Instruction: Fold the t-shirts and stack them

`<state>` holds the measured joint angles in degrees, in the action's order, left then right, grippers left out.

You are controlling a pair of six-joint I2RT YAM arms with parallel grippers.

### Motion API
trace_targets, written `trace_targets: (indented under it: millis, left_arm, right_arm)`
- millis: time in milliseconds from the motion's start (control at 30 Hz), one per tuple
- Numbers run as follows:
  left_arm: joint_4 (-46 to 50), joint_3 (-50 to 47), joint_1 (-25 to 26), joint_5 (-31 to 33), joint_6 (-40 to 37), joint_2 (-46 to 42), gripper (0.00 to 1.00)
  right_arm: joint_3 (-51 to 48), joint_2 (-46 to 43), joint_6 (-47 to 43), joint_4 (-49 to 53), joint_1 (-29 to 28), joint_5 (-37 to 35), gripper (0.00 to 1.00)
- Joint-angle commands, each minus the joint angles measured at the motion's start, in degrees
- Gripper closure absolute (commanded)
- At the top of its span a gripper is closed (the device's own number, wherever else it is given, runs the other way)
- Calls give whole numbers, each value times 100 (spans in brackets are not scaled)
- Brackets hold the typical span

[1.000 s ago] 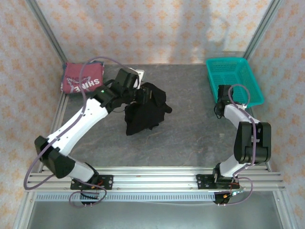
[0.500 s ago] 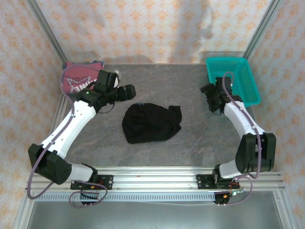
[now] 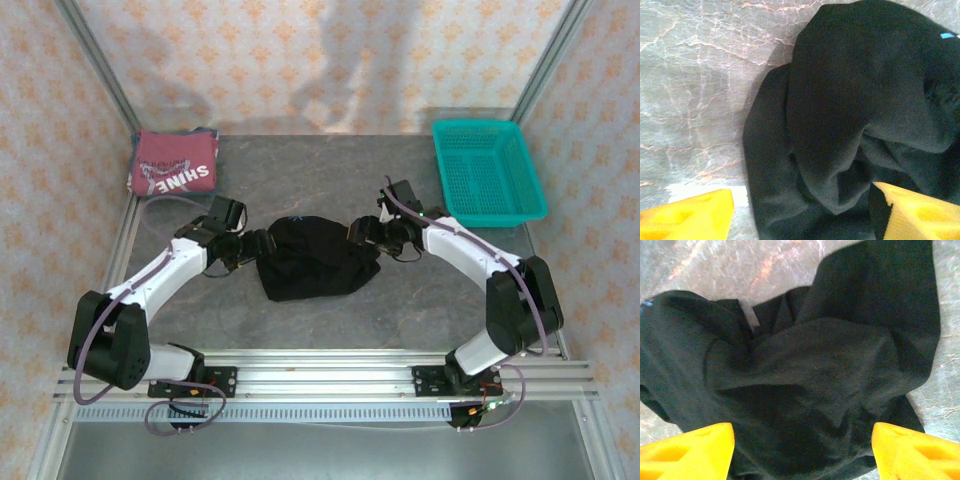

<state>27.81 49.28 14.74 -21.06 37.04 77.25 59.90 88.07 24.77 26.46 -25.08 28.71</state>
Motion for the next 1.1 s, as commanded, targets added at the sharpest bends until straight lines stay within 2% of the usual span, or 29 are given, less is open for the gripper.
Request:
trace_targets:
  millis: [0, 133, 333, 433, 600, 700, 767, 867, 933, 1000, 1067]
  left_arm:
    - [-910, -194, 10, -215, 280, -2, 30]
    - [-1260, -349, 109, -436, 391, -111, 31]
    - [-1104, -446, 307, -609, 344, -6, 33]
    - [-1314, -510, 385, -610, 440, 132, 34]
    - [-1612, -284, 654, -342, 469, 658, 37]
    - [-1674, -57, 737, -123, 435, 1033, 43]
    - [-1517, 197, 782, 54, 298, 1301, 51]
    - [-1246, 524, 787, 262, 152, 1548, 83]
    - [-1058, 686, 785, 420, 73, 1537, 99]
    - [-855, 825, 783, 619, -8, 1362, 100]
    - [-714, 926, 780, 805, -98, 1081, 100]
  right_arm:
    - [-74, -20, -365, -314, -58, 274, 30]
    - [-182, -176, -588, -286, -88, 434, 30]
    - [-358, -23, -661, -336, -89, 252, 31]
    - [-425, 28, -694, -397, -79, 89, 32]
    - [-422, 252, -755, -646, -83, -119, 34]
    - [-356, 453, -785, -768, -80, -457, 39]
    - [-239, 605, -795, -744, -79, -793, 46]
    - [-127, 726, -773, -850, -76, -1202, 60]
    - [-20, 701, -724, -832, -83, -1516, 78]
    - [79, 467, -679, -766, -82, -1861, 91]
    - [205, 134, -720, -677, -77, -2066, 98]
